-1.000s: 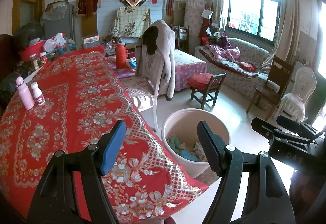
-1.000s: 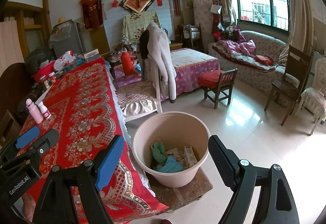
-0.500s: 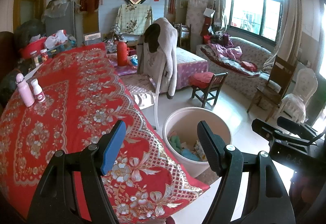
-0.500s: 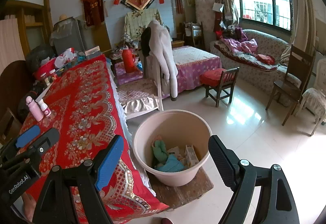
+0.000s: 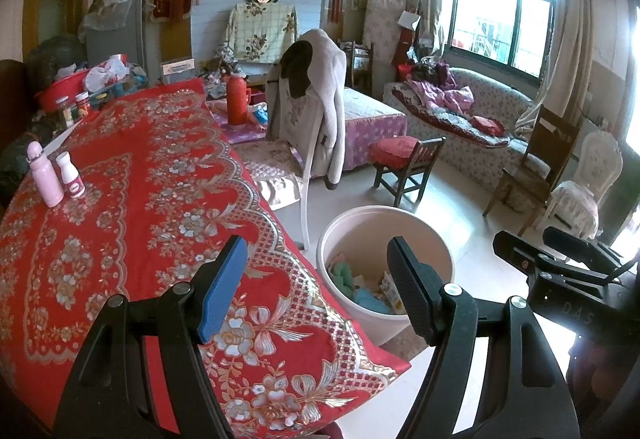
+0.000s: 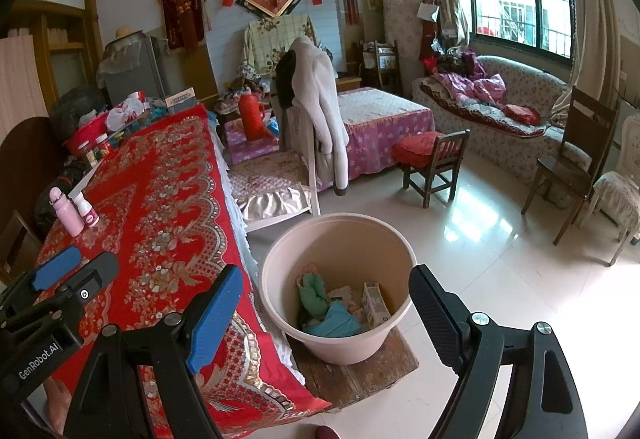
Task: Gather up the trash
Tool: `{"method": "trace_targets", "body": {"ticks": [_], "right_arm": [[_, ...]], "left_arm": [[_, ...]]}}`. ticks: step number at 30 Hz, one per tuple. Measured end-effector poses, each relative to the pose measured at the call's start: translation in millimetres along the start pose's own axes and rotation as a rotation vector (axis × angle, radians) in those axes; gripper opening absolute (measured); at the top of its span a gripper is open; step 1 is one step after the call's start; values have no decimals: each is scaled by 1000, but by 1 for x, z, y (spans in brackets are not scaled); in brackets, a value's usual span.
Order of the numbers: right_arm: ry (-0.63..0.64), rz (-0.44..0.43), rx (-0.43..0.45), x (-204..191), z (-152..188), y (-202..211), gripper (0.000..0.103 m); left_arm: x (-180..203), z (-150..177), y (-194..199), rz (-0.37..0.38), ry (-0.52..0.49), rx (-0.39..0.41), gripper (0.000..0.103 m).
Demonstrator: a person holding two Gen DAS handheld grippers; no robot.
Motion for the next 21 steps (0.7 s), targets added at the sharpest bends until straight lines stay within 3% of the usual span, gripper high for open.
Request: {"method": "trace_targets", "body": {"ticks": [21], "right_arm": [[9, 10, -29, 7, 8, -14, 83]], "left_arm": [[-2, 8, -13, 10, 11, -20, 72]]}}
Point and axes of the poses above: each gripper's, at about its wrist camera, not at the fingertips, and y roughly against the way its jaws point, x to its right, z to its underside, the point moved 10 cm from there along -y, roughly the way its jaws point, and after that the axes turned 12 degrees about x, right-handed, at the moved point
